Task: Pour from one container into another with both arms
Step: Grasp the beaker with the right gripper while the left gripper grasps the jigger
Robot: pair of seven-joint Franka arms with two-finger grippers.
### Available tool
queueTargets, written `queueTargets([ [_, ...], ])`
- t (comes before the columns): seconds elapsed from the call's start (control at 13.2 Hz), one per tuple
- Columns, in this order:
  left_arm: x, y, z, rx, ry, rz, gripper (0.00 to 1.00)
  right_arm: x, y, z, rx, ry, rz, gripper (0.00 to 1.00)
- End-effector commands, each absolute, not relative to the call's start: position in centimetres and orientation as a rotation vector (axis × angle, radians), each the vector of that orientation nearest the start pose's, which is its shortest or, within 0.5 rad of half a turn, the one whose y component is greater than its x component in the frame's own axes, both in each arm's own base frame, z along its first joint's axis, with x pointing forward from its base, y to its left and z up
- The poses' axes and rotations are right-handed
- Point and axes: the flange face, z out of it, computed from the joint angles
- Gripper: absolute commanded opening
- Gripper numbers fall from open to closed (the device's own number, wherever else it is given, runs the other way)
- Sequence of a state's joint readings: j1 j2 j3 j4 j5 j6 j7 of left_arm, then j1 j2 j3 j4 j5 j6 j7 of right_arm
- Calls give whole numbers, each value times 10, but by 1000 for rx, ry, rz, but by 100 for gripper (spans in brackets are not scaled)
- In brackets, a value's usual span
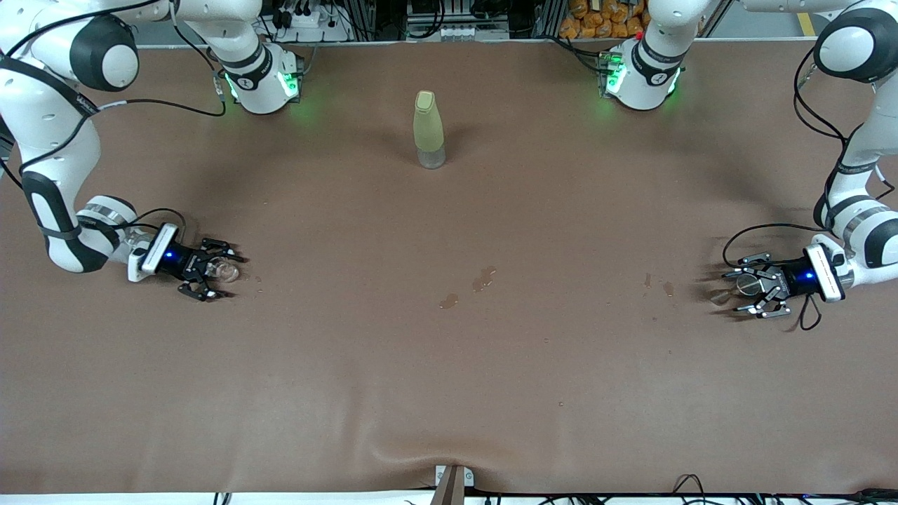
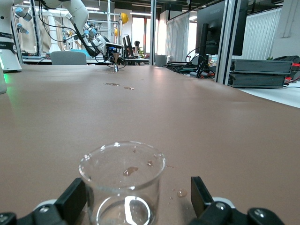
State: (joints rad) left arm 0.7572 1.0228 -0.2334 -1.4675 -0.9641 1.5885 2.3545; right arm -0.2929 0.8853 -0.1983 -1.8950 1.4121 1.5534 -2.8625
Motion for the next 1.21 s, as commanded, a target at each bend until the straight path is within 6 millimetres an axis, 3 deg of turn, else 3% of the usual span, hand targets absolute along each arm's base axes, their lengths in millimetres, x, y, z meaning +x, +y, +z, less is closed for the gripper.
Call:
queueTargets([
  [0.0, 584, 259, 95, 1540, -1130, 1163, 71, 496, -151, 29, -1373, -1515, -1566, 75],
  [0.23, 584, 260, 95, 1540, -1133, 1167, 54, 496, -151, 29, -1375, -1512, -1564, 39],
  [0.45, 580, 262, 87, 1541, -1115, 1167, 38, 496, -150, 30, -1372, -1511, -1564, 20],
  [0.68, 580, 262, 87, 1542, -1110, 1171, 33, 501, -137, 34, -1337, -1502, -1567, 8],
  [0.76, 581, 262, 88, 1544, -1107, 1168, 26, 503, -132, 37, -1326, -1470, -1562, 1],
  [0.83, 580, 262, 87, 1545, -1101, 1165, 7, 504, -126, 39, -1325, -1433, -1539, 0],
  [0.91, 581, 261, 88, 1546, -1101, 1162, 2, 507, -118, 41, -1312, -1414, -1526, 0],
  [1.14, 587, 262, 95, 1545, -1125, 1171, 0, 518, -98, 62, -1257, -1360, -1498, 0],
])
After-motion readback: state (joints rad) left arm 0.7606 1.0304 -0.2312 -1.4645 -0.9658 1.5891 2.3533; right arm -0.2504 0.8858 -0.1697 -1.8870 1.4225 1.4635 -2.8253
